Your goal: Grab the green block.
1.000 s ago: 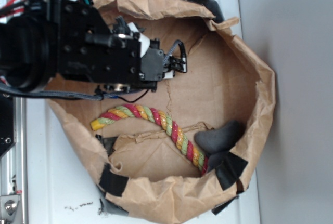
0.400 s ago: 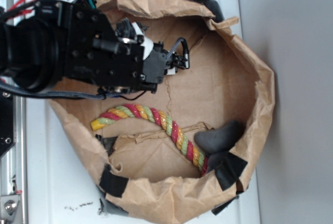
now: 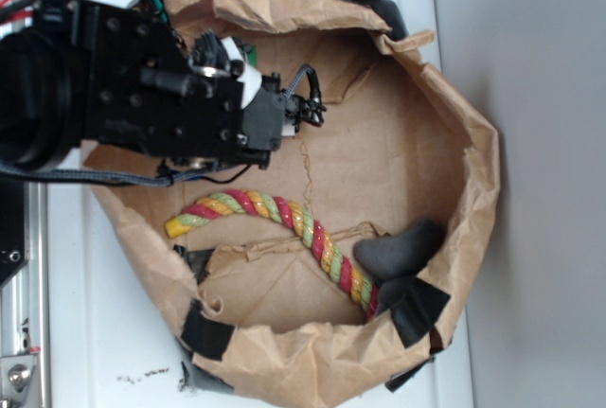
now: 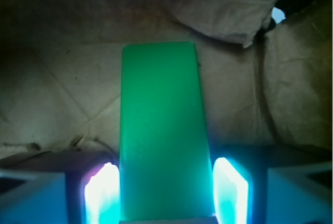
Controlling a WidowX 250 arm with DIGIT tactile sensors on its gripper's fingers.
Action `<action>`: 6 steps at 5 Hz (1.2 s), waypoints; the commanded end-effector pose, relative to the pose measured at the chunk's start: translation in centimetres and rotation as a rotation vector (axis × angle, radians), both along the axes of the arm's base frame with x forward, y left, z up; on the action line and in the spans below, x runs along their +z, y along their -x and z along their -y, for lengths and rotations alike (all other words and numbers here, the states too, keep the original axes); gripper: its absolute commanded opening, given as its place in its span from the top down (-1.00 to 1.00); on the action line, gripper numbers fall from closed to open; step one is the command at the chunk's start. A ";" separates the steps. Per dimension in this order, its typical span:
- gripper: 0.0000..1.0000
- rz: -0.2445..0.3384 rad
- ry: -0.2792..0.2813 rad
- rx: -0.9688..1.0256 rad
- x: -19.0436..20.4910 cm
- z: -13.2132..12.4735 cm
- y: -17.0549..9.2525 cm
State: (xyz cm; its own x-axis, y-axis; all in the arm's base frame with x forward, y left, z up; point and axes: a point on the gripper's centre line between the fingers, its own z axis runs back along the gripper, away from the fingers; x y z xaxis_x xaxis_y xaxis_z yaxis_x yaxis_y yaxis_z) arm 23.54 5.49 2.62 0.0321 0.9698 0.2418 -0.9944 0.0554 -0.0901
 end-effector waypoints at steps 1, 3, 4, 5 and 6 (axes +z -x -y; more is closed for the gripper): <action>1.00 0.092 0.062 -0.139 2.6 -0.6 0.0; 1.00 0.185 0.217 -0.543 8.7 2.5 -0.8; 1.00 0.218 0.158 -0.650 11.8 3.2 -0.1; 1.00 0.147 0.079 -0.729 13.8 3.7 -0.6; 1.00 0.119 0.032 -0.768 15.1 3.6 -0.7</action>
State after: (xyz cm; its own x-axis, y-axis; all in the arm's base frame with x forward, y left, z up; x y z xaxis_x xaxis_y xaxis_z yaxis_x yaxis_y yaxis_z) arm 23.78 1.55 16.30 0.6693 0.7094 0.2209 -0.6888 0.7039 -0.1735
